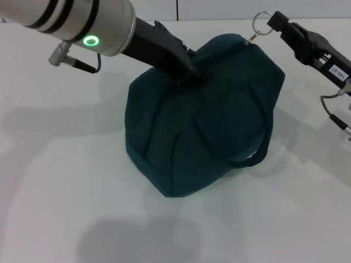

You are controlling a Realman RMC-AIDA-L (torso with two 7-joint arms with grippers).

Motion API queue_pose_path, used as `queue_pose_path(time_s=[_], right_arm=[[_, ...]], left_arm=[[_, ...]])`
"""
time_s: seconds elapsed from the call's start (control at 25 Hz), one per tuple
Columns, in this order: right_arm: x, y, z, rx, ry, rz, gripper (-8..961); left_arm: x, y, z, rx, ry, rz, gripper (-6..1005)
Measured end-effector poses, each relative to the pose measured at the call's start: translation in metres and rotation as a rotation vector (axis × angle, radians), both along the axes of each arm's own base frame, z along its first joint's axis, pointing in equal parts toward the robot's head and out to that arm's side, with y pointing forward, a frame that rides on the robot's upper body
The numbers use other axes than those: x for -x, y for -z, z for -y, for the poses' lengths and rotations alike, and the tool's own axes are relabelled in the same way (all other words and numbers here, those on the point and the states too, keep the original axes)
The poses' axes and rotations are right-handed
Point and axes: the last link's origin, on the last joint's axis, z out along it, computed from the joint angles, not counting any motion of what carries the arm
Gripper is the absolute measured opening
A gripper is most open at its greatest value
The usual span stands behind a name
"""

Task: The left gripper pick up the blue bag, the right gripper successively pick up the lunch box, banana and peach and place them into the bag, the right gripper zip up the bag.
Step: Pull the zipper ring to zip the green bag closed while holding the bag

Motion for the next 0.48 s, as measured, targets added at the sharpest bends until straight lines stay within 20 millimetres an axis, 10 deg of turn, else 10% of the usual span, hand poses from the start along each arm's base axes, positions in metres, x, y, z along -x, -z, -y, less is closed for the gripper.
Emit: queue_pose_path(time_s=[0.48], right_arm=[[-0.0021, 0.0007, 0.0002, 0.011, 0.012, -0.005, 6]], left_arm=[[0.0014, -0.0018, -0.0001, -0.009, 0.028, 0.002, 125]])
